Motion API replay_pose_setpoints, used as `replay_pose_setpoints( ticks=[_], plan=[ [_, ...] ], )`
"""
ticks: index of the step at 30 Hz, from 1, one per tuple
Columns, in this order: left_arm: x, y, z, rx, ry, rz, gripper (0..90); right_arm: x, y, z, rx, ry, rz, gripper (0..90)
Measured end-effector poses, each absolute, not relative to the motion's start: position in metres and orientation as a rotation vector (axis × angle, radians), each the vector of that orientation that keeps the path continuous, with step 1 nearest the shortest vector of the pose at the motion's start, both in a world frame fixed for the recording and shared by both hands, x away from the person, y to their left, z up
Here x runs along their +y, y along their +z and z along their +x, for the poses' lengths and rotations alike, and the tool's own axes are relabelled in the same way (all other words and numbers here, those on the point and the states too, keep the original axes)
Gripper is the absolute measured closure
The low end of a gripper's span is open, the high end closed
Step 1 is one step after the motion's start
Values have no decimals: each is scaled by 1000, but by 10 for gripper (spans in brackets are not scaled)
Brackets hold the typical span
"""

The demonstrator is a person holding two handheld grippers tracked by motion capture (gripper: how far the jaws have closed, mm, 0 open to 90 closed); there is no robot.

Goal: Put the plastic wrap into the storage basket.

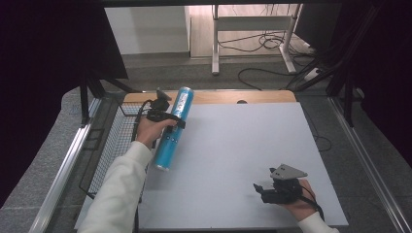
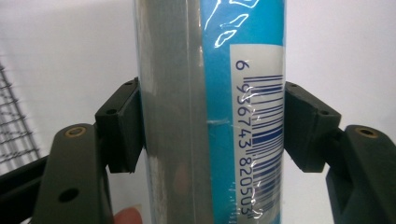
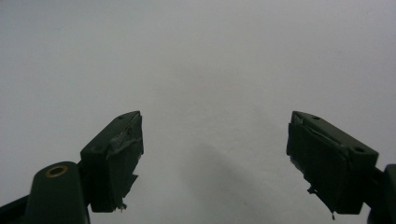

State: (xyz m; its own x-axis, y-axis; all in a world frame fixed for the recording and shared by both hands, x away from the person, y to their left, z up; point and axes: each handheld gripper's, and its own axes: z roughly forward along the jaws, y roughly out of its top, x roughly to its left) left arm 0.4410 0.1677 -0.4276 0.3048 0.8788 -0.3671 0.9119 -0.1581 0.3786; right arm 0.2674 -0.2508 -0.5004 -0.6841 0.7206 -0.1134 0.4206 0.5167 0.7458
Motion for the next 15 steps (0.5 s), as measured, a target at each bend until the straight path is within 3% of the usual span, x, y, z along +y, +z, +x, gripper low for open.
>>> replay_pose_setpoints(
  ticks=[15],
  plan=[
    [200, -405, 413, 1548, -92, 1992, 317, -249, -500, 267, 2346, 994, 935, 193]
  ],
)
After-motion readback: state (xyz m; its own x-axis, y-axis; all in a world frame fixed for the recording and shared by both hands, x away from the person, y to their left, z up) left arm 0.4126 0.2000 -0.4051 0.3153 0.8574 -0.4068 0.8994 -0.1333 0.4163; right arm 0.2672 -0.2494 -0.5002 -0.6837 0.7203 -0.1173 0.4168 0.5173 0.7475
